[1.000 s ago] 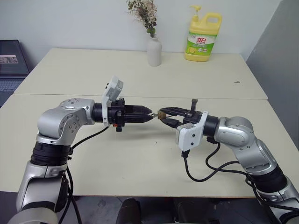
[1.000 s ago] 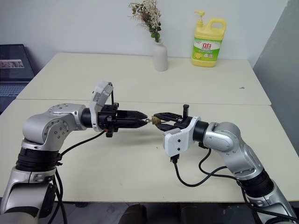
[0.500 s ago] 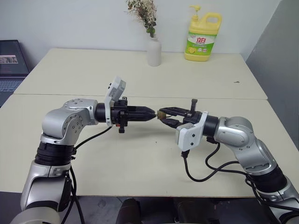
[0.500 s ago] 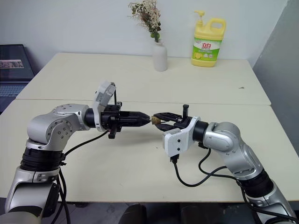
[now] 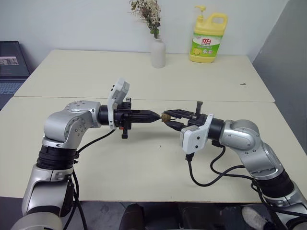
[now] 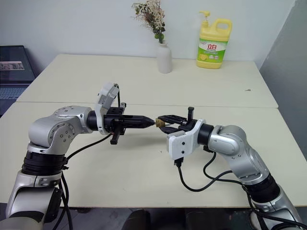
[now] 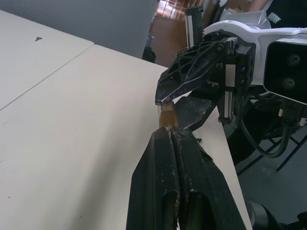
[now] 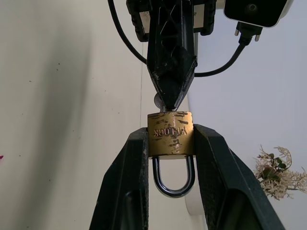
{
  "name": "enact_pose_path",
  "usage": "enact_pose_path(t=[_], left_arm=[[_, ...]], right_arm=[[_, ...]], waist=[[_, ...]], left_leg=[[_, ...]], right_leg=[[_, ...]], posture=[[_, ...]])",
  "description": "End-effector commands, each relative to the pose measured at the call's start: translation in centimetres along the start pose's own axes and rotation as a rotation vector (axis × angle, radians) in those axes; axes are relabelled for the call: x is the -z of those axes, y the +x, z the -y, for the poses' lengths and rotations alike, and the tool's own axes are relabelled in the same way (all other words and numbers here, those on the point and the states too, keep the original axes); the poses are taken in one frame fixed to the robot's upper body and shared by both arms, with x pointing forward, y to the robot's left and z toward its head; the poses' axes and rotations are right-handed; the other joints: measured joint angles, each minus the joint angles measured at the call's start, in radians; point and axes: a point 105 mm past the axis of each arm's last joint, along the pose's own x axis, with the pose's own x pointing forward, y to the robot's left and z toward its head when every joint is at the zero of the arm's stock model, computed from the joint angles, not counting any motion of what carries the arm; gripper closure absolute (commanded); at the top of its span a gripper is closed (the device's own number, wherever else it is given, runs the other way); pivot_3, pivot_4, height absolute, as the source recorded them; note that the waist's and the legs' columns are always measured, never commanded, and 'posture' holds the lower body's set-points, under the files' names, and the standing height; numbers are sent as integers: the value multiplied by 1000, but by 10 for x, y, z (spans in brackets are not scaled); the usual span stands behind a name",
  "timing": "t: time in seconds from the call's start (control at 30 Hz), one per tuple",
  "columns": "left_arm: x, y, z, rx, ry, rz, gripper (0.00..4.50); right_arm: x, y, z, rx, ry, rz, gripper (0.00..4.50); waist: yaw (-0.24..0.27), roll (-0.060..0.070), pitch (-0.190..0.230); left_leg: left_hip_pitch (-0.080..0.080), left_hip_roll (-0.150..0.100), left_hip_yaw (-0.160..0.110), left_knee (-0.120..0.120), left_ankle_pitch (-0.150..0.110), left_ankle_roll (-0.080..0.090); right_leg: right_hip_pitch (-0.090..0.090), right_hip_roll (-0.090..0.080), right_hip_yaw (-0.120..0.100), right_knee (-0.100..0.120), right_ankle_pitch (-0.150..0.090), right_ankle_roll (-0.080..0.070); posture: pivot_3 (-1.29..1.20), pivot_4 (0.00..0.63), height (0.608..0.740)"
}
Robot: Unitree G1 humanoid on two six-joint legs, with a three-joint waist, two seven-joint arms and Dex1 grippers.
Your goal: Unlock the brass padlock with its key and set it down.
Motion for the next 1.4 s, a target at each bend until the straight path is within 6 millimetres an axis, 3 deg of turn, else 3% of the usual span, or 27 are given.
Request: enact_pose_path(t=[0.03,1.03,1.3,1.4], left_arm=[[-12,2,4,30,113,15,4500],[-11,8,6,29,585,-55,4500],[-9,8,6,28,638,-71,4500],[-11,9,4,7,582,-54,4500]], right_arm=[[-11,-1,11,52,-35,43,3574],[-8,-2,15,85,-13,40,3574],[-8,-2,15,88,-13,43,3574],[-8,-2,15,88,-13,43,3574]], waist=[[0,0,0],[0,0,0],[0,0,0],[0,0,0]], left_leg=[[0,0,0,0,0,0],[0,0,0,0,0,0],[0,0,0,0,0,0],[0,0,0,0,0,0]], right_leg=[[0,0,0,0,0,0],[0,0,0,0,0,0],[0,0,0,0,0,0],[0,0,0,0,0,0]], posture=[[0,150,740],[0,150,740],[0,150,740],[0,150,740]])
